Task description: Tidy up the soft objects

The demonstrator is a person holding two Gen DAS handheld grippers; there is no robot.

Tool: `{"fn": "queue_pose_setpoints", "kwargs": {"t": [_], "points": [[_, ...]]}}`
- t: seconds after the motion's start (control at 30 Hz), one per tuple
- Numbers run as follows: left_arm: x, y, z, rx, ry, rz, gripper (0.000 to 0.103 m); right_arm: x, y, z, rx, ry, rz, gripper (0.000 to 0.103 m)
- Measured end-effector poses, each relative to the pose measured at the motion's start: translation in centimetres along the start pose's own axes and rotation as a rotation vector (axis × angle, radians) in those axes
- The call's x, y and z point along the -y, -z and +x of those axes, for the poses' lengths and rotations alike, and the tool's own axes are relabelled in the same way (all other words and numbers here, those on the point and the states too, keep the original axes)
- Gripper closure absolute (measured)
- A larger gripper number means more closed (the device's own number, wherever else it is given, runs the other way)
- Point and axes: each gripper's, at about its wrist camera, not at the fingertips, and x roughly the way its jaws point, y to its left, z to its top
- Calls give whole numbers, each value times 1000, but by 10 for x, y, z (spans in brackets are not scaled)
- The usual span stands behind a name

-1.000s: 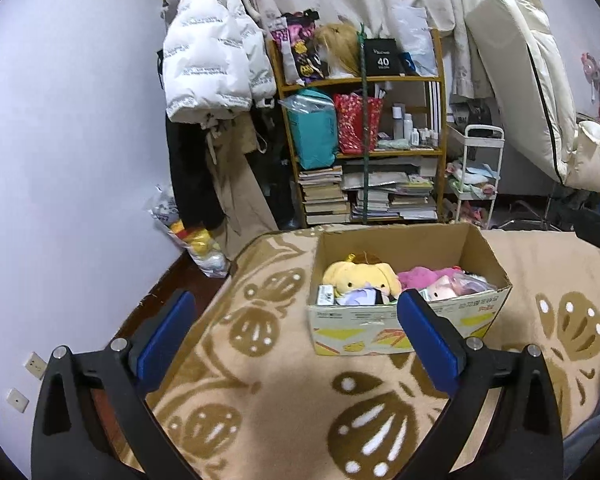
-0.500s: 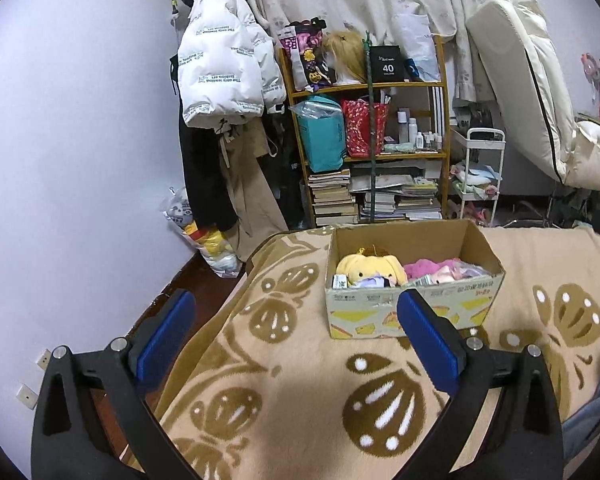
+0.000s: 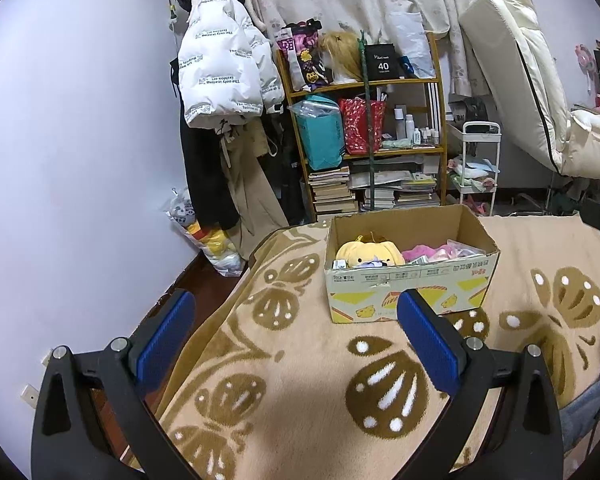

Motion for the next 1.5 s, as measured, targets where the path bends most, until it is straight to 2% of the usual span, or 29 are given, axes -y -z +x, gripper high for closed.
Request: {"fn": "queue_pose_setpoints", "kwargs": {"t": [0.13,0.57,1.5], "points": [[-1,3,4,17,-10,-16,3,-1,4,6,-15,-1,0,0],[-3,5,20,-11,-3,-28,3,-6,11,21,-31,-7,-14,0],[1,7,23,-15,0,-21,3,-3,10,21,-34,-12,-15,0]]}}
